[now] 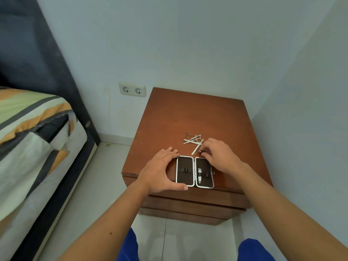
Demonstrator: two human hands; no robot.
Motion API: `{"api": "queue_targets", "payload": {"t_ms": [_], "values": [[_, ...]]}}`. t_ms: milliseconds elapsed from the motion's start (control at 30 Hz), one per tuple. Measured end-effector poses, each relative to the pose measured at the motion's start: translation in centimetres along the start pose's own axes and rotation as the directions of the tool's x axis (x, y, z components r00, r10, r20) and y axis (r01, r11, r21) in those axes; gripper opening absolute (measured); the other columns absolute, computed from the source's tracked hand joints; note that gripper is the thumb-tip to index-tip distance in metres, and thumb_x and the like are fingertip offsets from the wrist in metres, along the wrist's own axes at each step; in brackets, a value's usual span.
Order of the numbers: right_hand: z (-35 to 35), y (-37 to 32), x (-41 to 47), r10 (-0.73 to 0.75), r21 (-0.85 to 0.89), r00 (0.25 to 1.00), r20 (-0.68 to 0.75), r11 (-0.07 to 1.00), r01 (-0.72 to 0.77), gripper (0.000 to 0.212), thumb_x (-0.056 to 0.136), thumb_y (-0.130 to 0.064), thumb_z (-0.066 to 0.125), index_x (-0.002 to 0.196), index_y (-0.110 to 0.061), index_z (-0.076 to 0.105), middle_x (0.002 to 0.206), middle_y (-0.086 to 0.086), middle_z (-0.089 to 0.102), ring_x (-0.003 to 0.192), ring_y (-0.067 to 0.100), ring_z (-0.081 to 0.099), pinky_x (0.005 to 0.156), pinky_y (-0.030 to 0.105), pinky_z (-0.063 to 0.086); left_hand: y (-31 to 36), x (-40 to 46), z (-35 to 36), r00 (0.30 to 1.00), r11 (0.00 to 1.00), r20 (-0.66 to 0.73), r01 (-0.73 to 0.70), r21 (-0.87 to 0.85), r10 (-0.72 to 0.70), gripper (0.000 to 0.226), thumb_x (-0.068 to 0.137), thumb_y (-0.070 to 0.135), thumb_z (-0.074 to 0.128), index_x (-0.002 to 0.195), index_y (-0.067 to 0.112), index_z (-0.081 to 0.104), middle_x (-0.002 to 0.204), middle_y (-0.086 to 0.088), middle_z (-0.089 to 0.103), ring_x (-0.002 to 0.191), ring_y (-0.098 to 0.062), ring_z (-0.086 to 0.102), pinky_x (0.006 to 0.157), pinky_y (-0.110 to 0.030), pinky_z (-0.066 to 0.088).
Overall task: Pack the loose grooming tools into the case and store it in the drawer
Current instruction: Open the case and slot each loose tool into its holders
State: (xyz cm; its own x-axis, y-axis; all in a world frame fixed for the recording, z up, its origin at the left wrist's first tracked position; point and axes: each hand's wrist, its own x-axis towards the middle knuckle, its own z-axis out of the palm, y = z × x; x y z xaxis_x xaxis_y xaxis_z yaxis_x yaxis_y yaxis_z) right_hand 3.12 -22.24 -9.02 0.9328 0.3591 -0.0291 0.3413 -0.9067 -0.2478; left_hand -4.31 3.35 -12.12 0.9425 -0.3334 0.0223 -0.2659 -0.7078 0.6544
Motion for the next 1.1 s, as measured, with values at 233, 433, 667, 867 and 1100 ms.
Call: {"api": "queue_targets", "payload": {"t_ms": [233,433,667,867,1100], "values": [[-0.1,0.5,-1.3,0.223,0.492,0.968,-0.117,0.859,-0.139,0.022,0.081,-0.020,0.088,0.087,-0.028,0.068,0.081,-0.005,0.072,0.073,0.015,0.065,0.068,0.024,0.052,-0.2,0.4,-0.4,0.998,0.997,0.024,0.064,0.038,-0.065,0.118,0.061,0.083,0.081,0.159,0.037,0.034,0.170,0.018,0.023,0.158,-0.007,0.010,0.125,-0.039,0.017],[1.1,0.5,-2.3,0.219,0.670,0.976,0.004,0.724,-0.165,0.024,0.079,-0.019,0.091,0.093,-0.029,0.074,0.083,0.000,0.074,0.070,0.012,0.063,0.077,0.039,0.058,-0.2,0.4,-0.5,0.999,0.998,-0.007,0.045,0.046,-0.045,0.116,0.062,0.079,0.084,0.158,0.034,0.037,0.169,0.017,0.026,0.151,0.005,0.008,0.119,-0.026,0.008],[1.6,0.4,-2.8,0.324,0.723,0.945,0.038,0.644,-0.249,0.035,0.071,-0.022,0.096,0.090,-0.017,0.068,0.082,0.006,0.077,0.066,0.014,0.068,0.068,0.038,0.056,0.0,0.3,-0.5,0.999,0.997,-0.017,0.053,0.050,-0.052,0.116,0.062,0.079,0.084,0.158,0.034,0.037,0.168,0.017,0.026,0.155,-0.002,0.010,0.122,-0.029,0.007],[2.0,0.3,-2.5,0.283,0.637,0.959,-0.032,0.745,-0.199,0.032,0.069,-0.028,0.098,0.089,-0.025,0.073,0.076,-0.005,0.070,0.064,0.007,0.057,0.071,0.033,0.055,-0.1,0.4,-0.3,0.998,0.997,-0.011,0.055,0.055,-0.054,0.115,0.062,0.080,0.084,0.157,0.035,0.037,0.168,0.019,0.026,0.157,-0.005,0.011,0.124,-0.032,0.011],[2.6,1.0,-3.1,0.245,0.611,0.966,-0.078,0.778,-0.148,0.028,0.069,-0.032,0.096,0.085,-0.026,0.075,0.075,-0.004,0.069,0.062,0.004,0.050,0.060,0.019,0.044,0.0,0.4,-0.5,1.000,0.998,-0.014,0.027,0.051,-0.027,0.112,0.064,0.076,0.085,0.157,0.032,0.039,0.168,0.017,0.028,0.145,0.010,0.009,0.115,-0.021,0.006]]}}
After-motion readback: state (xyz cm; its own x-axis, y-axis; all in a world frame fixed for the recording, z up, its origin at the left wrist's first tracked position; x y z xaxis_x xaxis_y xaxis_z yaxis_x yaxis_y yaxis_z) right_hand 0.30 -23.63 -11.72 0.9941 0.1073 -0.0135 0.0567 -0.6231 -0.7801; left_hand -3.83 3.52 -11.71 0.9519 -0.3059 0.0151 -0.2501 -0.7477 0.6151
